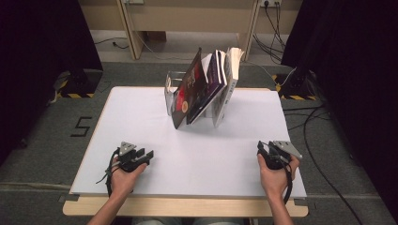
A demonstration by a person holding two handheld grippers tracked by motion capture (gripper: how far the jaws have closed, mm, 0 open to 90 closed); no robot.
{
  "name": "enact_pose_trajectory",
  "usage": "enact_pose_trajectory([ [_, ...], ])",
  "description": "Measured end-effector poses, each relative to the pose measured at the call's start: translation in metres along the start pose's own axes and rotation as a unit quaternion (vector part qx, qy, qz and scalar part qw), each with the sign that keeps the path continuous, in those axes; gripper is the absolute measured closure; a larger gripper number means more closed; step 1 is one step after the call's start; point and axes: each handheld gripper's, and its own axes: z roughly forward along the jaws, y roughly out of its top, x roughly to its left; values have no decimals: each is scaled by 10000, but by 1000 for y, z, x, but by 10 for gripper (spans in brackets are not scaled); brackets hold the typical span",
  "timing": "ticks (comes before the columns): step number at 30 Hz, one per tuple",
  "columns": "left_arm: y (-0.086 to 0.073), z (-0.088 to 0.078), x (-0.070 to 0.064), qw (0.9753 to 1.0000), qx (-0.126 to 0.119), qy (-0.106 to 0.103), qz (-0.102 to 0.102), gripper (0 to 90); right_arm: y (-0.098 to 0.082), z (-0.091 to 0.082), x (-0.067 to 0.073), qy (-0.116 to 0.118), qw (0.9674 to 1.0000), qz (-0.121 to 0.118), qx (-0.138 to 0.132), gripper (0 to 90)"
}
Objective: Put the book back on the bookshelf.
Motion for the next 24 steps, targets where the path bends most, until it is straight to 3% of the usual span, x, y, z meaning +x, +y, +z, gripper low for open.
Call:
enact_pose_trajectory([
  [11,-1,-1,-1,10000,-73,20,3,530,-5,0,0,10,9999,109,-46,559],
  [24,-1,-3,1,9998,-157,51,-68,486,-8,-2,0,109,9999,59,-92,534],
])
